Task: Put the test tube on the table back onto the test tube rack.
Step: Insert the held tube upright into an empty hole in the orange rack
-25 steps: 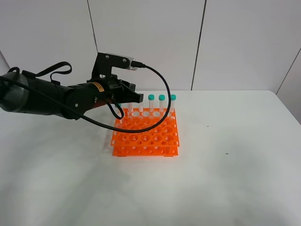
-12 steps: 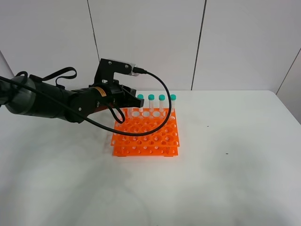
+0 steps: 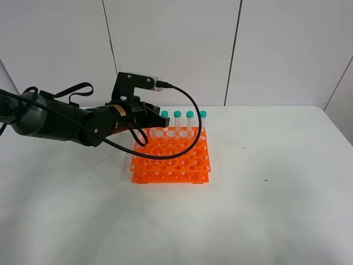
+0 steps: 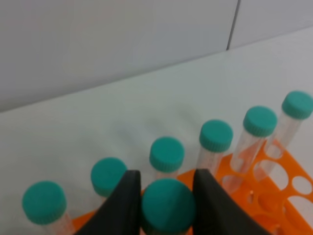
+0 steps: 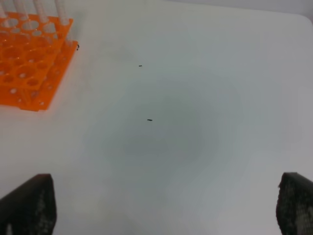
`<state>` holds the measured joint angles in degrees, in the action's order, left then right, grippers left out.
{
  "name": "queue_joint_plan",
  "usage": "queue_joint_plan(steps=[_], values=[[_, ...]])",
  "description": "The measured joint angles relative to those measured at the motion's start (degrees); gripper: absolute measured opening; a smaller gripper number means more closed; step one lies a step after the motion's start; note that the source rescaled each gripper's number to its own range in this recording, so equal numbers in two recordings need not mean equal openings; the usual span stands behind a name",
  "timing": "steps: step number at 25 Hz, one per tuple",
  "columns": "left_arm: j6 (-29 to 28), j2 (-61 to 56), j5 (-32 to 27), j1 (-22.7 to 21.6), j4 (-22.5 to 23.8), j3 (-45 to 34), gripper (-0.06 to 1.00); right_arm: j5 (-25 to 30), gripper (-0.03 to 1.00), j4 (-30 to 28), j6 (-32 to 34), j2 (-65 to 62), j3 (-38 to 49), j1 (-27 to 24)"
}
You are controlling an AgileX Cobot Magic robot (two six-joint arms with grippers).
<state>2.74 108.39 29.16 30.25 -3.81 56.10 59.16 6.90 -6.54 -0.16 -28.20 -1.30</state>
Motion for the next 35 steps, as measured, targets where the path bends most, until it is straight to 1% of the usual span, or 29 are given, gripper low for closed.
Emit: queue_joint_plan(steps=[23,35], values=[[0.17,3.49,1.27,0.0,0.0,0.43,0.0,0.0,1.0,0.0,0.0,0.0,0.0,0.0],[0.17,3.49,1.27,-1.14,0.1,0.43,0.0,0.0,1.0,0.0,0.0,0.0,0.0,0.0]])
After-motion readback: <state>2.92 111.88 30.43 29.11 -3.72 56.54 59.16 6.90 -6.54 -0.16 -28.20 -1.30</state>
